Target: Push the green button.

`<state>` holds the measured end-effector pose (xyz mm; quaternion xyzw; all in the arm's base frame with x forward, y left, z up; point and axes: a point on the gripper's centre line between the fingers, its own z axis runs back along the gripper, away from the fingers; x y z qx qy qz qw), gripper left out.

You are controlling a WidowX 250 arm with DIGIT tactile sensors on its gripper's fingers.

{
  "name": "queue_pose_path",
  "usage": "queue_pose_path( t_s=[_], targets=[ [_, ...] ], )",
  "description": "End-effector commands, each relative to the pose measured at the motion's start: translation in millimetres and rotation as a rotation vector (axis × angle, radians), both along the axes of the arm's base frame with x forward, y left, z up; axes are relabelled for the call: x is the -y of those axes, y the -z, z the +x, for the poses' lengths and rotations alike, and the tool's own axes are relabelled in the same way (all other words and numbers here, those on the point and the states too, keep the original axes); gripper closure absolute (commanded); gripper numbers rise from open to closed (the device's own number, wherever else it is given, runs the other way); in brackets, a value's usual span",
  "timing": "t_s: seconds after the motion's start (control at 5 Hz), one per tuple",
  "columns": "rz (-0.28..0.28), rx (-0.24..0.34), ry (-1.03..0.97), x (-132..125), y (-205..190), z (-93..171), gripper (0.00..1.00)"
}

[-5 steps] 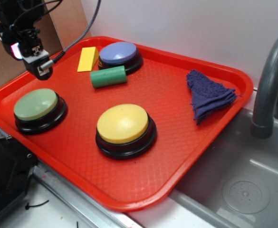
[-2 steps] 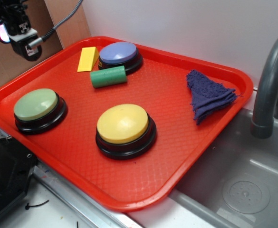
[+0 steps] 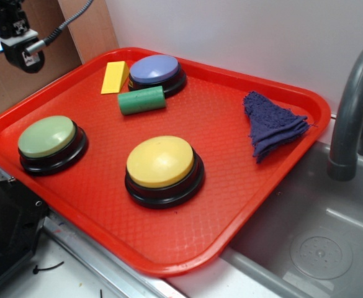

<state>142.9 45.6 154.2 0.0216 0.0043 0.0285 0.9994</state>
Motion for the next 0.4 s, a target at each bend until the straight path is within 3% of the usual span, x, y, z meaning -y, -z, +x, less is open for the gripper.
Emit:
queue_pose_path(
  t_s=[0.0,0.2],
  targets=[
    [-0.026,0.094,-0.055,-9.8,-21.9,-0.8,0.00],
    [-0.039,0.117,-0.059,-14.3,-20.0,-4.1,0.00]
  ],
)
